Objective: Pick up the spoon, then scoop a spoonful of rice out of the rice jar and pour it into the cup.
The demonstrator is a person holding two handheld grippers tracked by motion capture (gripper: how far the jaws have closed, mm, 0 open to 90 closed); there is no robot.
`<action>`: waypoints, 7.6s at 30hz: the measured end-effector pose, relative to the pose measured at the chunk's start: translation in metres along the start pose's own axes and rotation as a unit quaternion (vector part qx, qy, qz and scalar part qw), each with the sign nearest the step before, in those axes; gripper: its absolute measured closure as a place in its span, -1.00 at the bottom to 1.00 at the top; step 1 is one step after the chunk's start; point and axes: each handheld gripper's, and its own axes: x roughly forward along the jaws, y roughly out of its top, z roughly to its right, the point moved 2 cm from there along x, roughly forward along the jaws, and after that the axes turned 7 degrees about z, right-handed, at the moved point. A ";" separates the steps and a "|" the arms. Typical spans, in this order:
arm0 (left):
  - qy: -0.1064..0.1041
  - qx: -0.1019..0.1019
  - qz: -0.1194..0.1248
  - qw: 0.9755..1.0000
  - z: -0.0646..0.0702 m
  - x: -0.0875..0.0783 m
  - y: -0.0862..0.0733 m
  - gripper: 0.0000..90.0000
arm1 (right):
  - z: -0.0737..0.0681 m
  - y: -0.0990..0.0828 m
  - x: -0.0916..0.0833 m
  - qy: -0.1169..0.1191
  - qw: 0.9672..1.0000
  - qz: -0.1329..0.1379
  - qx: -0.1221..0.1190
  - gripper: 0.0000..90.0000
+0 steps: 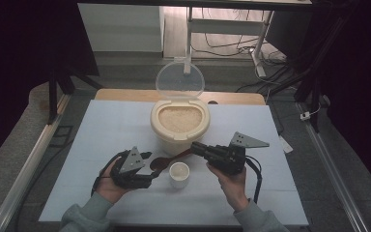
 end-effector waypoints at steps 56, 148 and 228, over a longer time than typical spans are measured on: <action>0.043 -0.107 -0.036 0.993 -0.040 -0.036 -0.080 -0.37 | 0.025 0.053 -0.042 -0.062 0.994 0.092 -0.022 0.84; 0.031 -0.100 -0.056 0.993 -0.037 -0.028 -0.080 -0.50 | 0.084 0.068 0.019 -0.206 0.978 -0.023 0.035 0.84; 0.032 -0.096 -0.058 0.993 -0.038 -0.027 -0.079 -0.50 | 0.113 0.061 -0.025 -0.150 0.943 0.078 0.287 0.85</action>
